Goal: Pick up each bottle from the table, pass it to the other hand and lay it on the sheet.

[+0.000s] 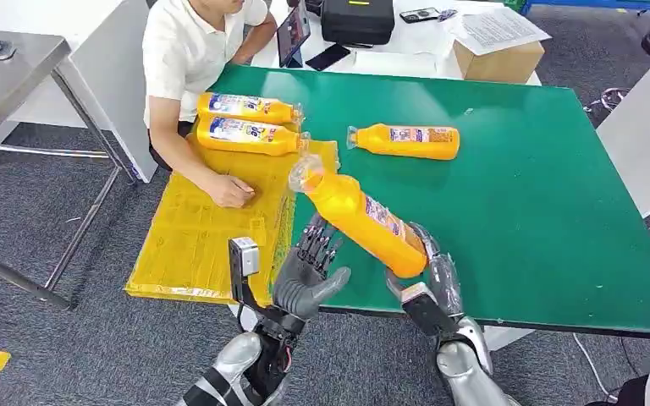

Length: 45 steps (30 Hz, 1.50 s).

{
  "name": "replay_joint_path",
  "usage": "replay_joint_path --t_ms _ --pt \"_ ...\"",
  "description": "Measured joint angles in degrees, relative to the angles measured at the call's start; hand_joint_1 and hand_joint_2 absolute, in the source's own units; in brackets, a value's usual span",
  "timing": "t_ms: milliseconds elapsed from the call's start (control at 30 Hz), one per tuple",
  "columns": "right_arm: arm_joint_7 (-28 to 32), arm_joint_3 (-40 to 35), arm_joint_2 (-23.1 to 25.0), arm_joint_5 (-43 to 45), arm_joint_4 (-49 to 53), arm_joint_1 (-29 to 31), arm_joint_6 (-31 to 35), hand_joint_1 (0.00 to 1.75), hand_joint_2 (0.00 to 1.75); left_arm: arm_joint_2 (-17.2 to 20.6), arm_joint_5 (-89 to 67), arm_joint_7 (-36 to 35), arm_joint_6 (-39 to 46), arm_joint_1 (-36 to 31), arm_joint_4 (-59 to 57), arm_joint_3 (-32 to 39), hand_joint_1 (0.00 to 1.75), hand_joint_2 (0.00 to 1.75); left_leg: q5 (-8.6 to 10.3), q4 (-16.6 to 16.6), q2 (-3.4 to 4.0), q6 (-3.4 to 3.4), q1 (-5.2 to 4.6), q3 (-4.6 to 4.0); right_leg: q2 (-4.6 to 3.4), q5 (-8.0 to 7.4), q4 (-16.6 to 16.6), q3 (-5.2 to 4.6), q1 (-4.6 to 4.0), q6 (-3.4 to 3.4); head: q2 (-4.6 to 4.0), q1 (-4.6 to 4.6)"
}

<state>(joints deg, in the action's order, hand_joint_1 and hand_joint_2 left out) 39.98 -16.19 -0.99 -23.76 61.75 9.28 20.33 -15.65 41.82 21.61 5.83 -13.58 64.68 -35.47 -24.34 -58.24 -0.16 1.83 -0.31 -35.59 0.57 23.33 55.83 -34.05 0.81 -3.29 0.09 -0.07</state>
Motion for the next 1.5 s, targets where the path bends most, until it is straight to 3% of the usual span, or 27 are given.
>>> replay_joint_path --t_ms 400,967,1000,1033,1067,1367,1400,1433,1467,1500 --pt "0.0 -3.3 1.2 0.2 -0.1 0.1 -0.2 1.75 1.75 -0.2 -1.9 1.8 1.8 -0.3 1.6 0.8 0.0 1.75 0.0 0.0 -0.01 0.0 -0.02 -0.01 0.0 0.0 0.0 0.01 0.02 0.0 0.0 0.0" --pt "-0.5 -13.7 2.6 1.9 -1.1 3.1 3.1 1.75 1.75 -1.4 2.8 1.0 3.7 -4.2 -1.6 2.6 0.0 1.75 0.02 0.0 -0.01 0.0 -0.02 -0.01 0.0 -0.01 0.0 0.0 0.02 0.0 0.0 0.02" --pt "-0.5 -13.9 2.6 1.9 -1.2 3.3 3.1 1.75 1.75 -1.4 2.8 1.1 3.7 -4.5 -1.8 2.8 0.12 1.75 0.02 0.0 -0.01 0.0 -0.02 -0.01 0.0 -0.01 0.0 0.0 0.02 0.0 0.0 0.02" --pt "-0.6 -14.0 2.6 1.8 -1.3 3.5 3.1 1.75 1.75 -1.4 2.6 1.3 3.7 -4.6 -1.8 2.8 1.45 1.75 0.02 0.0 0.0 0.0 -0.02 -0.01 0.0 -0.01 0.0 0.0 0.01 0.0 0.0 0.04" --pt "-0.6 -14.2 2.7 1.5 -1.4 3.7 3.1 1.75 1.75 -1.4 1.9 1.8 3.8 -4.6 -1.8 2.9 1.75 1.75 0.02 0.0 -0.01 0.0 -0.02 -0.01 0.0 -0.01 0.0 0.0 0.01 0.0 0.0 0.0" --pt "-0.6 -14.9 3.1 -0.4 -1.5 4.7 3.1 1.75 1.75 -1.4 -4.0 5.4 6.0 -4.6 -1.8 2.8 1.75 1.75 0.02 0.0 0.0 -0.01 0.0 -0.01 0.0 0.0 0.0 -0.02 0.01 0.0 0.0 0.0" --pt "-0.6 -15.0 3.1 -0.4 -1.5 4.7 3.1 1.66 1.75 -1.4 -4.6 5.7 6.0 -4.6 -1.8 2.8 1.75 1.75 0.02 0.0 0.0 -0.01 0.0 -0.01 0.0 0.0 0.0 -0.02 0.01 0.0 0.0 0.02" --pt "-0.7 -15.1 3.1 -0.4 -1.5 4.7 3.1 1.12 1.75 -1.4 -5.1 5.9 6.0 -4.6 -1.8 2.9 1.75 1.75 0.02 0.0 0.0 0.0 0.0 -0.01 0.0 0.0 0.0 -0.01 0.01 0.0 0.0 0.02" --pt "-0.7 -15.2 3.1 -0.5 -1.4 4.8 3.0 0.03 1.75 -1.4 -5.4 6.1 6.0 -4.6 -1.8 3.0 1.75 1.75 0.02 0.0 0.0 0.0 0.0 -0.01 0.0 0.0 0.0 -0.01 0.01 0.0 0.0 0.02" --pt "-0.7 -15.3 3.1 -0.6 -1.4 4.8 3.0 0.0 1.75 -1.4 -5.7 6.3 6.0 -4.5 -1.8 3.1 1.75 1.75 0.02 0.0 0.0 0.0 -0.01 -0.02 0.0 0.0 0.0 -0.01 0.01 0.0 0.0 0.02"
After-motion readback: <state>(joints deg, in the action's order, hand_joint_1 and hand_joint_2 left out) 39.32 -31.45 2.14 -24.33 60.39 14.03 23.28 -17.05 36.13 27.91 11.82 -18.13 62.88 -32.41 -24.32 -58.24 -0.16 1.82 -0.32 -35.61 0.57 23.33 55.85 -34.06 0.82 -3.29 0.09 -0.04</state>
